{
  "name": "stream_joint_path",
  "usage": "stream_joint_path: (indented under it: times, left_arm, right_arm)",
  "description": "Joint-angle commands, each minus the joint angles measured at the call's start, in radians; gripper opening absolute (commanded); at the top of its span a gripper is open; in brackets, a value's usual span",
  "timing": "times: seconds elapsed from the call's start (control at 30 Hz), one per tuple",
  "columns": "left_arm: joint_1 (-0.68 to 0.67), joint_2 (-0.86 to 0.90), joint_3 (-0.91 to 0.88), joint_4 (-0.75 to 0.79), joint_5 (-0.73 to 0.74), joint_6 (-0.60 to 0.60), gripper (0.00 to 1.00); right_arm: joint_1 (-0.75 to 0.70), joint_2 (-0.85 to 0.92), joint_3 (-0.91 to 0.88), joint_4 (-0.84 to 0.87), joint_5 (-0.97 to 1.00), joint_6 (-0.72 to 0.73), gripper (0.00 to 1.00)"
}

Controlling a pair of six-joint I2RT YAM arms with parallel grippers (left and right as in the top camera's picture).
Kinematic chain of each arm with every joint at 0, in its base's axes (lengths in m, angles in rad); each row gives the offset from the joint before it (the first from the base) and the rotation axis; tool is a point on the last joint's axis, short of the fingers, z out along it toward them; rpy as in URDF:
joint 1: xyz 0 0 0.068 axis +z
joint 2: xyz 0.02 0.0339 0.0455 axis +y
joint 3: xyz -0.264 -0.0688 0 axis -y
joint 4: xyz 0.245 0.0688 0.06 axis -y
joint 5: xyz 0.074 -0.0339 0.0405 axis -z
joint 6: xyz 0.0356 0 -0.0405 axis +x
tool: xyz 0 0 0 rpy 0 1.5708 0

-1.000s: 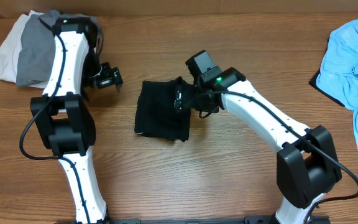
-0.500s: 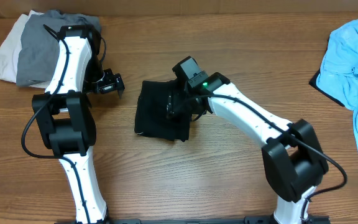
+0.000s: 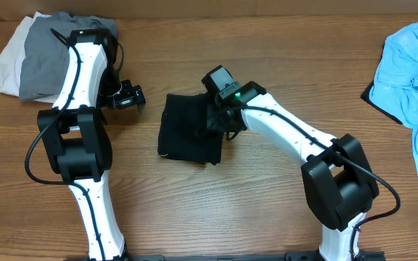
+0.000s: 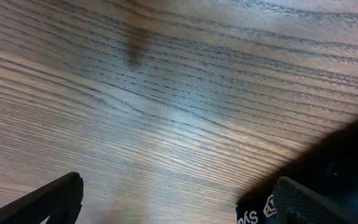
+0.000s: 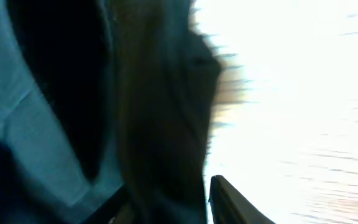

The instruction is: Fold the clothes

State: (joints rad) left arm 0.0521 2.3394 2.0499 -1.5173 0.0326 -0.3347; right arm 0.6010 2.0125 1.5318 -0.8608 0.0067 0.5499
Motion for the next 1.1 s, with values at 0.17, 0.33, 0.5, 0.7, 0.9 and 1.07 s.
stream_joint_path:
  times: [0.17,0.33,0.5,0.7,0.9,1.07]
  left_arm:
    - [-0.007,-0.021,-0.007,0.003,-0.006,-0.009,1.00]
    - [-0.007,-0.021,-0.007,0.003,-0.006,-0.009,1.00]
    - [-0.007,-0.021,-0.007,0.003,-0.006,-0.008,1.00]
    - [-0.007,-0.021,-0.007,0.000,-0.006,-0.002,1.00]
    - [-0.007,-0.021,-0.007,0.000,-0.006,-0.002,1.00]
    - [-0.007,-0.021,-0.007,0.000,-0.006,-0.002,1.00]
  right_arm:
    - [-0.047,0.001,0.037,-0.045,0.096,0.002,0.16]
    - [-0.051,0.001,0.037,-0.098,0.185,0.040,0.07]
    - [-0.053,0.001,0.037,-0.159,0.212,0.055,0.04]
    - [-0.073,-0.001,0.041,-0.253,0.325,0.156,0.15]
    - [-0.101,-0.002,0.126,-0.383,0.326,0.159,0.75]
    - [-0.126,-0.013,0.323,-0.568,0.310,0.187,0.80]
